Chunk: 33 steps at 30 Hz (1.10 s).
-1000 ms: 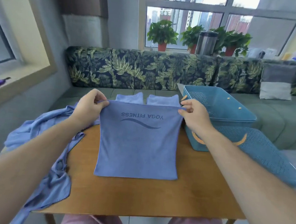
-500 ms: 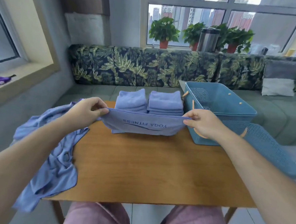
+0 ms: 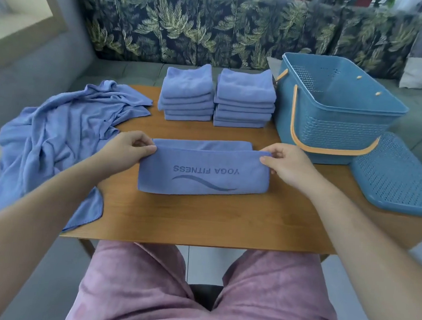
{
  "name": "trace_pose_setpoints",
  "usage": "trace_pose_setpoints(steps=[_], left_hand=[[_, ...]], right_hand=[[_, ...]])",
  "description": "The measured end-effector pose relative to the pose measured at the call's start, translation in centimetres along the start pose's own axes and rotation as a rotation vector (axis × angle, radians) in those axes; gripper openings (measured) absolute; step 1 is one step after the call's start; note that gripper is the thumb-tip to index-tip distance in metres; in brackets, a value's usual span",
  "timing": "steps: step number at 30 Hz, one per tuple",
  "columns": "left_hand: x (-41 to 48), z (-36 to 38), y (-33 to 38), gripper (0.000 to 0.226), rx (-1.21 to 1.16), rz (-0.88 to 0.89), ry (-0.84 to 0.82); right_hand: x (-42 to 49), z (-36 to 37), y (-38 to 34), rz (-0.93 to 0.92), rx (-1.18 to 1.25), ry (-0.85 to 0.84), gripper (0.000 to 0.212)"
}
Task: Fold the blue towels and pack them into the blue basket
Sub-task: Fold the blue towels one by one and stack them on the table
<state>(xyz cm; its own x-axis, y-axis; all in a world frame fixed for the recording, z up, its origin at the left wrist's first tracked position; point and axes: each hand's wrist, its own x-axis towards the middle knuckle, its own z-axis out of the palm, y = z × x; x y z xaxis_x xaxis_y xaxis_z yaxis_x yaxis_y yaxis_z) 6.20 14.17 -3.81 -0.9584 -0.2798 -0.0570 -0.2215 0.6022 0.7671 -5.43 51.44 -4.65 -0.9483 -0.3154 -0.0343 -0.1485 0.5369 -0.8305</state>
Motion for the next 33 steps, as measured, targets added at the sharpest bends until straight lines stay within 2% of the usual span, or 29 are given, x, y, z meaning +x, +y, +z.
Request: trace_pose_setpoints(steps=[4, 11, 14, 15, 17, 19, 21, 23, 25, 28, 33], left_hand=[[3.1, 0.7, -0.3, 0.009, -0.002, -0.037, 0.089], [7.3, 2.9, -1.8, 0.015, 0.045, -0.089, 0.215], [8.5, 3.5, -2.7, 0.016, 0.096, -0.089, 0.219], [8.7, 3.7, -3.1, 0.017, 0.112, -0.11, 0.208], [8.8, 3.9, -3.6, 0.018, 0.159, -0.155, 0.236], [8.3, 4.6, -3.4, 0.021, 0.37, -0.109, 0.359], [7.3, 6.6, -1.9, 0.028, 0.513, 0.052, 0.432], [5.8, 9.4, 0.2, 0.034, 0.455, 0.237, 0.34], [4.6, 12.0, 1.1, 0.044, 0.423, 0.333, 0.157], [4.1, 13.0, 0.4, 0.048, 0.488, 0.299, 0.013], [4.5, 9.1, -2.3, 0.052, 0.568, 0.165, -0.032]], right_hand=[[4.0, 1.1, -0.8, -0.025, -0.001, 0.089, 0.011], [8.8, 4.2, 0.7, 0.038, -0.235, 0.168, 0.006], [9.2, 5.3, 1.5, 0.042, -0.277, 0.185, 0.007], [9.1, 5.5, 1.6, 0.039, -0.29, 0.192, 0.008], [8.8, 5.8, 1.4, 0.045, -0.394, 0.232, 0.025], [7.9, 6.4, 0.3, -0.045, -0.614, 0.335, 0.035], [6.3, 8.2, -1.4, -0.237, -0.691, 0.4, 0.036], [4.8, 11.0, -2.7, -0.346, -0.644, 0.302, 0.038], [3.8, 13.7, -3.2, -0.314, -0.62, 0.159, 0.044], [3.4, 15.1, -2.1, -0.168, -0.689, -0.006, 0.053], [3.2, 12.7, 0.4, -0.106, -0.782, -0.027, 0.063]])
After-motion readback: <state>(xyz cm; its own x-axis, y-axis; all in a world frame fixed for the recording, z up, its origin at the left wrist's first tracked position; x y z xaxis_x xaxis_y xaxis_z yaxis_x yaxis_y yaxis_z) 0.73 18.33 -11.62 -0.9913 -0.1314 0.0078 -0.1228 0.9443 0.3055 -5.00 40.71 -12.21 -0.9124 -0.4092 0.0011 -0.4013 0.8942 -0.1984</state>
